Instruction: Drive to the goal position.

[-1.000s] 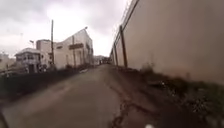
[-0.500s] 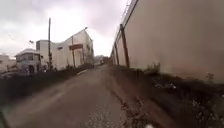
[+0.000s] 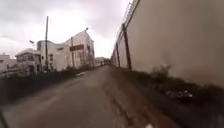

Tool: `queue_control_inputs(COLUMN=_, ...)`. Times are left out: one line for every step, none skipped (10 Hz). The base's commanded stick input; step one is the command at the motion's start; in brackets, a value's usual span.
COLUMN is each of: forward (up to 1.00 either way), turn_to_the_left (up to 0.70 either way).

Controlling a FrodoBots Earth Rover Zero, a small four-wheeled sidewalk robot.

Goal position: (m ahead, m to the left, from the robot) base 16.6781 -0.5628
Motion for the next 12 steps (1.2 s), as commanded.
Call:
queue_control_inputs(forward=0.85, turn_to_the_left=0.00)
queue_control_inputs(forward=0.85, turn_to_the_left=0.00)
queue_control_inputs(forward=0.85, turn_to_the_left=0.00)
queue_control_inputs(forward=0.85, turn_to_the_left=0.00)
queue_control_inputs(forward=0.85, turn_to_the_left=0.00)
queue_control_inputs(forward=0.85, turn_to_the_left=0.00)
queue_control_inputs(forward=0.85, turn_to_the_left=0.00)
queue_control_inputs(forward=0.85, turn_to_the_left=0.00)
queue_control_inputs(forward=0.85, turn_to_the_left=0.01)
queue_control_inputs(forward=0.85, turn_to_the_left=0.03)
queue_control_inputs(forward=0.85, turn_to_the_left=0.19)
queue_control_inputs(forward=0.85, turn_to_the_left=0.27)
